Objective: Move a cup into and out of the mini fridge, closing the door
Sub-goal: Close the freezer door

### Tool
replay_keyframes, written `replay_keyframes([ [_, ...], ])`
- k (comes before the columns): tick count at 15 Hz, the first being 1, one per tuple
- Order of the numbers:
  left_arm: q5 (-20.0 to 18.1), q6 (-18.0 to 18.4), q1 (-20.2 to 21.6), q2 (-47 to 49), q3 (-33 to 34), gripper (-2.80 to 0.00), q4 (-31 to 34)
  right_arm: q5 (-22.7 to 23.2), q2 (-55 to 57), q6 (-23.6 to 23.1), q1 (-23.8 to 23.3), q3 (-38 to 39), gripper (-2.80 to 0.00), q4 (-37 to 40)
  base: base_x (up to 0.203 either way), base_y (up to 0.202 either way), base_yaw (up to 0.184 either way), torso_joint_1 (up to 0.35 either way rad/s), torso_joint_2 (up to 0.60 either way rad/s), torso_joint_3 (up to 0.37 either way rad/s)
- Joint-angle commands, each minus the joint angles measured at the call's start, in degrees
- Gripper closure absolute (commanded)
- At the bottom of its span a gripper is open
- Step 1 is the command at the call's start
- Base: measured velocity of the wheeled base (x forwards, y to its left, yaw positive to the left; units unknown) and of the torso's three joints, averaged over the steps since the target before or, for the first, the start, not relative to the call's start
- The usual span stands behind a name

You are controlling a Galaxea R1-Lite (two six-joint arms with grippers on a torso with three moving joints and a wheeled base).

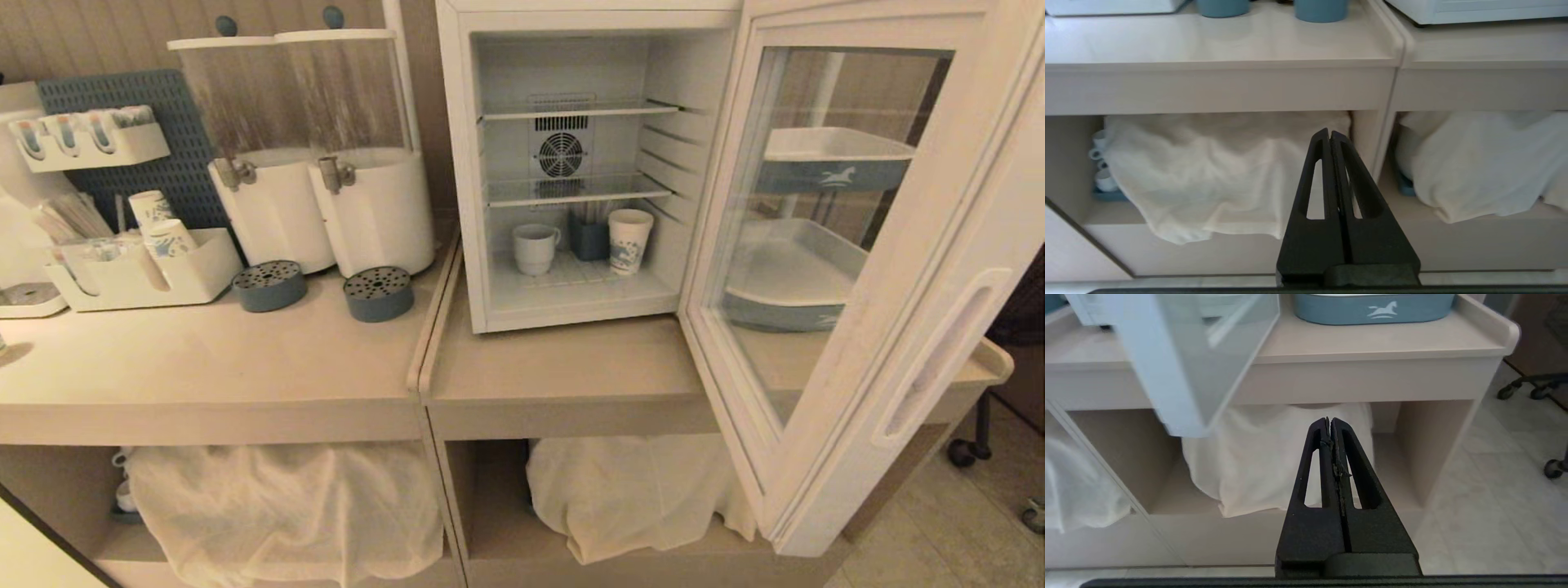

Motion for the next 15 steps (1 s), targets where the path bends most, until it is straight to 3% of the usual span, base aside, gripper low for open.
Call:
replay_keyframes([
  [1, 0.0, -0.2, 0.0, 0.0, 0.1, 0.0, 0.0, 0.1, 0.1, 0.0, 0.1, 0.0, 0.0, 0.0, 0.0, -0.149, -0.014, 0.008, 0.01, 0.006],
  [12, 0.1, -0.8, 0.1, 0.0, 0.1, 0.0, 0.0, -0.7, 0.1, 2.6, 0.0, 0.2, 0.0, -2.3, 0.0, -0.008, 0.0, 0.0, 0.0, 0.0],
  [15, 0.1, -0.8, 0.0, 0.0, 0.1, 0.0, 0.0, 2.3, 1.4, 2.6, 0.0, -13.9, 0.0, 3.1, 0.0, 0.0, 0.0, 0.0, 0.0, 0.0],
])
